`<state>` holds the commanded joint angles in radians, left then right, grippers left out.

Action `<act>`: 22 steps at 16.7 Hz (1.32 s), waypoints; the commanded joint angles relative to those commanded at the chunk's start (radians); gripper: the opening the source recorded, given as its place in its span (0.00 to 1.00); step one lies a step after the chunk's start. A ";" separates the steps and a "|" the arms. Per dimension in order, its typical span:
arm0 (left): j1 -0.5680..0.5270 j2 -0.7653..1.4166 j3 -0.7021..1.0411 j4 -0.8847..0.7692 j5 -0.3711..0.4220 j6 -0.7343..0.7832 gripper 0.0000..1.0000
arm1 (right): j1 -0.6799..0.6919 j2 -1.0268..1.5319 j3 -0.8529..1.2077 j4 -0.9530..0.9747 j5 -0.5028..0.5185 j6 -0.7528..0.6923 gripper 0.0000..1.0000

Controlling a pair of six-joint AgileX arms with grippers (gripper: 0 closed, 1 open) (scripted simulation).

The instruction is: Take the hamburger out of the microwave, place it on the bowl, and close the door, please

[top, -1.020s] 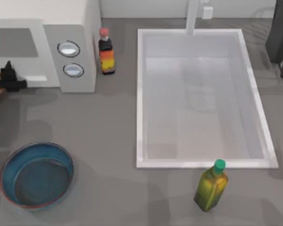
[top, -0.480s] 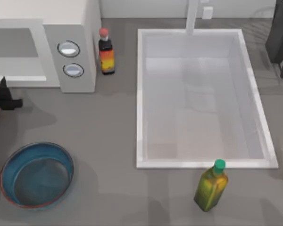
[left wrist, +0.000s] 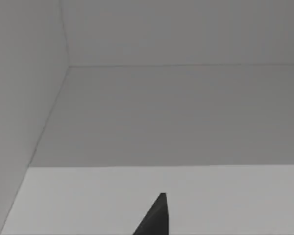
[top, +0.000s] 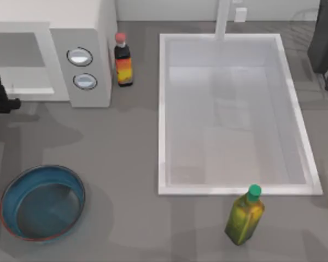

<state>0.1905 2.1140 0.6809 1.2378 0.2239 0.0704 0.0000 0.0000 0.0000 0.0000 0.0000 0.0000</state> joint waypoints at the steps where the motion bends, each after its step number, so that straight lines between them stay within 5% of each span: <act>1: 0.000 -0.040 0.000 -0.042 -0.001 0.000 0.00 | 0.000 0.000 0.000 0.000 0.000 0.000 1.00; 7: 0.001 -0.247 0.003 -0.255 -0.003 0.001 0.00 | 0.000 0.000 0.000 0.000 0.000 0.000 1.00; 15: -0.008 -0.267 0.014 -0.301 -0.012 -0.024 0.00 | 0.000 0.000 0.000 0.000 0.000 0.000 1.00; 22: -0.129 -0.265 0.176 -0.678 -0.145 -0.416 0.00 | 0.000 0.000 0.000 0.000 0.000 0.000 1.00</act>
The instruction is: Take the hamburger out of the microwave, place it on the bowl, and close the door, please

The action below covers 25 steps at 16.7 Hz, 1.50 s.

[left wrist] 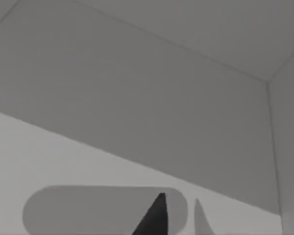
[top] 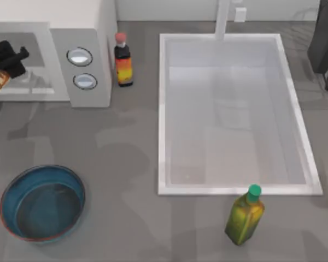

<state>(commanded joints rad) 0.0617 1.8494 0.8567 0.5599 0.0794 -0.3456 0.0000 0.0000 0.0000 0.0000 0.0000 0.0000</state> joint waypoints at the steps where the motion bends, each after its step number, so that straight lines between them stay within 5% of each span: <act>1: -0.026 0.003 0.034 -0.082 -0.028 -0.085 0.00 | 0.000 0.000 0.000 0.000 0.000 0.000 1.00; 18: -0.579 0.306 0.580 -1.794 -0.584 -1.879 0.00 | 0.000 0.000 0.000 0.000 0.000 0.000 1.00; 25: -0.729 0.516 0.646 -2.250 -0.711 -2.366 0.00 | 0.000 0.000 0.000 0.000 0.000 0.000 1.00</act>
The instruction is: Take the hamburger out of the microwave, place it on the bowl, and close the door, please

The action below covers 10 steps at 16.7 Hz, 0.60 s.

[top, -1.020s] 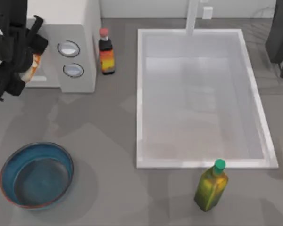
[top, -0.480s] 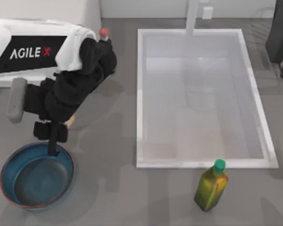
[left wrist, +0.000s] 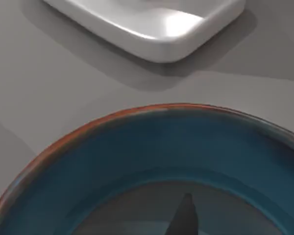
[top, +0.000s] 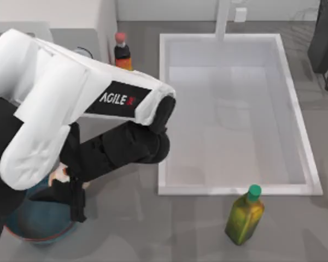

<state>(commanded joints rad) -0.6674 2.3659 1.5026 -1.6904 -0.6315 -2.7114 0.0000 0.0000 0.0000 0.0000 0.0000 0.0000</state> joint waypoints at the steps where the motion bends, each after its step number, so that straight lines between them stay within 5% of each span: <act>1: -0.012 0.019 0.003 -0.035 -0.009 -0.038 0.00 | 0.000 0.000 0.000 0.000 0.000 0.000 1.00; 10: -0.019 0.063 0.034 -0.052 -0.026 -0.088 0.00 | 0.000 0.000 0.000 0.000 0.000 0.000 1.00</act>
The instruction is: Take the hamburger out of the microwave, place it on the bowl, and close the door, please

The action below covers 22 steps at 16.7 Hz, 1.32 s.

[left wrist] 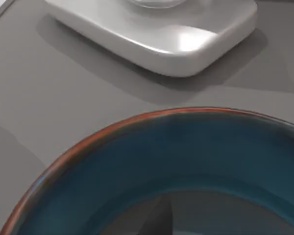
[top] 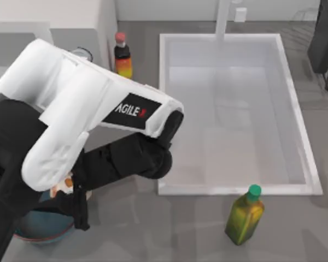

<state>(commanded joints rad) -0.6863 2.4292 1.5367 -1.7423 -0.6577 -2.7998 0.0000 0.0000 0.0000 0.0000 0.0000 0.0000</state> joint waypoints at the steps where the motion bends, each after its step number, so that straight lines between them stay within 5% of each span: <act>1: 0.003 -0.003 -0.009 0.007 -0.003 0.002 0.00 | 0.000 0.000 0.000 0.000 0.000 0.000 1.00; 14: 0.063 -0.033 -0.191 0.147 -0.057 0.045 0.00 | 0.000 0.000 0.000 0.000 0.000 0.000 1.00; 22: 0.063 -0.033 -0.191 0.147 -0.057 0.045 0.60 | 0.000 0.000 0.000 0.000 0.000 0.000 1.00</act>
<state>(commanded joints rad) -0.6232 2.3958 1.3456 -1.5952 -0.7151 -2.7549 0.0000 0.0000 0.0000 0.0000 0.0000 0.0000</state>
